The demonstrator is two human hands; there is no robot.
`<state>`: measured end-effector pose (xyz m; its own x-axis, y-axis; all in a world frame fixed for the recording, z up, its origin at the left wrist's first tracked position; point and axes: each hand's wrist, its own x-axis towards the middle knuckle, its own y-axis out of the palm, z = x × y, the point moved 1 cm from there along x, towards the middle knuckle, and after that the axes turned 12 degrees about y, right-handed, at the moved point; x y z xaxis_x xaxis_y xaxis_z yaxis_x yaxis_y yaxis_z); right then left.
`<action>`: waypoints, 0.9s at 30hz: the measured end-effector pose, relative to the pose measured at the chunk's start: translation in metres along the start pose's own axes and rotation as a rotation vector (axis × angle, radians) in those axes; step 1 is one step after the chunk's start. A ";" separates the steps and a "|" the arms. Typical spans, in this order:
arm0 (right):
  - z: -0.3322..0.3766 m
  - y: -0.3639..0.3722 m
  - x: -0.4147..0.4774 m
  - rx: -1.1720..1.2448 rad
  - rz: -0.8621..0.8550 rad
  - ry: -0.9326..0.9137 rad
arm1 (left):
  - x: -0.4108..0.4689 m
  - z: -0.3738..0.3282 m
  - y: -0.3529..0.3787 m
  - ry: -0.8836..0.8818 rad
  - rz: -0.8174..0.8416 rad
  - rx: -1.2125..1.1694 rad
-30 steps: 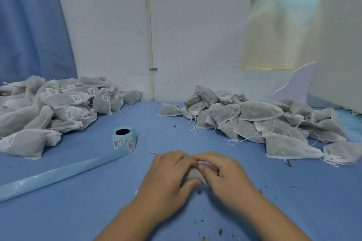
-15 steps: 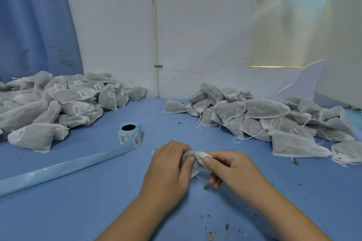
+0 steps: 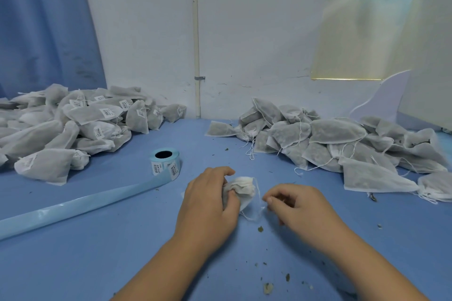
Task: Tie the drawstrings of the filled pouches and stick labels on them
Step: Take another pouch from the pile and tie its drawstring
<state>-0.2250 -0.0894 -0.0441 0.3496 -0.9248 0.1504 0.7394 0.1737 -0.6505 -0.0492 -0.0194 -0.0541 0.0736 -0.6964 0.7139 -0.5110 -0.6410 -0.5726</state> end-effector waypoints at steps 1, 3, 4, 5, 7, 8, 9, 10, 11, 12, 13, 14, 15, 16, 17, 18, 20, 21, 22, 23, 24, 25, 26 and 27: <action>0.001 -0.001 0.000 -0.001 -0.042 -0.002 | -0.001 0.000 0.000 0.002 0.007 -0.001; 0.003 -0.002 0.000 0.111 -0.055 0.017 | -0.001 -0.002 0.001 0.013 0.022 -0.002; 0.004 -0.001 -0.001 0.198 -0.015 0.040 | -0.002 -0.003 0.001 0.022 0.031 -0.004; 0.005 0.000 -0.001 0.270 0.038 0.068 | -0.002 -0.004 0.001 0.034 0.040 -0.007; 0.005 0.005 -0.002 0.337 0.145 0.104 | -0.001 -0.005 0.001 0.050 0.054 -0.019; 0.006 0.008 -0.003 0.334 0.186 0.104 | -0.001 -0.006 0.001 0.059 0.057 -0.019; 0.007 0.010 -0.003 0.315 0.217 0.100 | -0.001 -0.006 0.001 0.073 0.051 -0.010; 0.007 0.011 -0.004 0.293 0.234 0.100 | -0.001 -0.006 0.001 0.088 0.032 0.006; 0.007 0.011 -0.004 0.286 0.231 0.113 | -0.001 -0.006 0.000 0.098 0.003 0.029; 0.007 0.010 -0.004 0.288 0.214 0.132 | 0.000 -0.005 -0.002 0.096 -0.026 0.058; 0.007 0.007 -0.003 0.297 0.192 0.146 | 0.001 -0.003 -0.005 0.084 -0.050 0.090; 0.007 0.004 -0.003 0.308 0.175 0.150 | 0.002 -0.001 -0.007 0.063 -0.059 0.124; 0.008 0.001 -0.003 0.323 0.168 0.150 | 0.004 0.000 -0.010 0.039 -0.043 0.159; 0.009 -0.002 -0.003 0.337 0.165 0.148 | 0.005 0.002 -0.012 0.012 -0.006 0.204; 0.009 -0.003 -0.004 0.348 0.167 0.146 | 0.006 0.003 -0.013 -0.010 0.037 0.262; 0.010 -0.004 -0.005 0.357 0.172 0.146 | 0.007 0.003 -0.014 -0.024 0.074 0.315; 0.014 -0.003 -0.007 0.378 0.188 0.141 | 0.006 -0.001 -0.015 0.035 0.119 0.311; 0.015 -0.003 -0.008 0.387 0.190 0.133 | 0.005 -0.003 -0.014 0.102 0.132 0.265; 0.017 -0.002 -0.009 0.396 0.187 0.123 | 0.003 -0.005 -0.012 0.176 0.138 0.214; 0.018 -0.003 -0.009 0.405 0.181 0.112 | 0.000 -0.009 -0.009 0.222 0.168 0.131; 0.019 -0.004 -0.010 0.414 0.174 0.100 | -0.002 -0.014 -0.005 0.223 0.217 0.015; 0.020 -0.005 -0.010 0.419 0.165 0.087 | -0.004 -0.019 -0.001 0.184 0.262 -0.118; 0.020 -0.006 -0.010 0.416 0.156 0.077 | -0.006 -0.021 0.004 0.127 0.292 -0.238; 0.020 -0.007 -0.010 0.406 0.148 0.075 | -0.007 -0.022 0.008 0.069 0.301 -0.328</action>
<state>-0.2219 -0.0744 -0.0266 0.4374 -0.8992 0.0135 0.8559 0.4117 -0.3129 -0.0730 -0.0122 -0.0548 -0.1712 -0.8060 0.5666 -0.7461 -0.2695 -0.6088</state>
